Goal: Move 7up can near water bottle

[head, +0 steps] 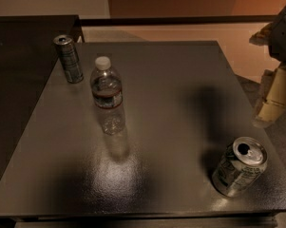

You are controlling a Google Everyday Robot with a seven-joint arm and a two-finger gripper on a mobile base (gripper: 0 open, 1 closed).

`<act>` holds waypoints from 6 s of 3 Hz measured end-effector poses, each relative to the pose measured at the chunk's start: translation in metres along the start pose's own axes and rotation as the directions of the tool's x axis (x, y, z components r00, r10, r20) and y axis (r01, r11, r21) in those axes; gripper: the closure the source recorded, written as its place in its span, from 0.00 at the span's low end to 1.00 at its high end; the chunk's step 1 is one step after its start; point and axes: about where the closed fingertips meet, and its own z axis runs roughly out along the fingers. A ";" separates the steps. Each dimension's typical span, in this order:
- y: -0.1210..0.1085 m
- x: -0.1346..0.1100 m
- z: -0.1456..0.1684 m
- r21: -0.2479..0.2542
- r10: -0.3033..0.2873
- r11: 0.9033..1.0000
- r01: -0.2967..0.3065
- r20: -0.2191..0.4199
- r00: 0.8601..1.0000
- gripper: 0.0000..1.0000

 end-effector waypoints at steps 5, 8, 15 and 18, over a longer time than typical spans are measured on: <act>0.080 0.036 0.001 -0.131 -0.059 0.988 0.077 0.138 0.989 0.00; 0.140 0.007 0.030 -0.200 -0.074 0.970 0.142 0.315 0.946 0.00; 0.074 -0.092 0.004 -0.200 0.007 0.976 0.083 0.414 0.910 1.00; 0.048 -0.158 0.050 -0.261 0.012 0.960 0.104 0.408 0.913 1.00</act>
Offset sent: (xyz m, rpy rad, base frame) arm -0.0245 -0.0101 -0.0100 0.0011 0.0540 0.0707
